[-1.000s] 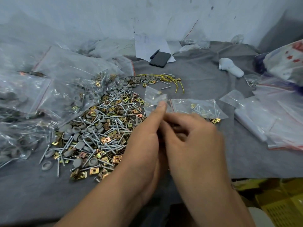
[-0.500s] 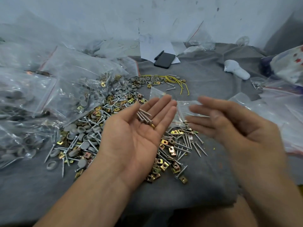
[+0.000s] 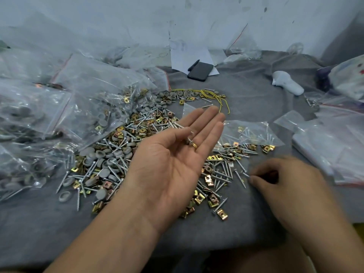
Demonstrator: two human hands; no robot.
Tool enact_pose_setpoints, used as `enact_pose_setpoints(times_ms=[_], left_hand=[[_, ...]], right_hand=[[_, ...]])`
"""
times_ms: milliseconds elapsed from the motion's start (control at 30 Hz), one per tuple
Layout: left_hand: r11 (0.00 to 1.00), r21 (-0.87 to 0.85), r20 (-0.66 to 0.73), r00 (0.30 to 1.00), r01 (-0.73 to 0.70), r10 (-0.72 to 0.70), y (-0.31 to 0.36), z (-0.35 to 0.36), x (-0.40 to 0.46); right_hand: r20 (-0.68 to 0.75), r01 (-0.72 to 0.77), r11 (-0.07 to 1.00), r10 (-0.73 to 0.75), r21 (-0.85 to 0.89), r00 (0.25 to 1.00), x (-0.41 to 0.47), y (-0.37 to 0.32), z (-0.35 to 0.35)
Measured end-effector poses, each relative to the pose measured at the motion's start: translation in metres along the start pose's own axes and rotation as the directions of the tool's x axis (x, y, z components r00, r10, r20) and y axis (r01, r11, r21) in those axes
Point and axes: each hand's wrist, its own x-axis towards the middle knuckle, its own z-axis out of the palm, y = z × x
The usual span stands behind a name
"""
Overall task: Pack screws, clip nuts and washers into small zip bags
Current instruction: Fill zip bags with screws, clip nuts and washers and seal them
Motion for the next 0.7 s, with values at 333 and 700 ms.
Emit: enact_pose_setpoints(times_ms=[333,700], left_hand=[[0.995,0.100,-0.097,0.995,-0.006,0.015,-0.003,-0.003,0.004],[0.983,0.177,-0.189,0.978,-0.052,0.085,-0.011,-0.004,0.009]], right_hand=[[-0.092,0.001,0.976,0.020,0.219,0.996,0.001,0.002,0.002],[-0.097,-0.034,0.988,0.049,0.151,0.994,-0.009,-0.022,0.019]])
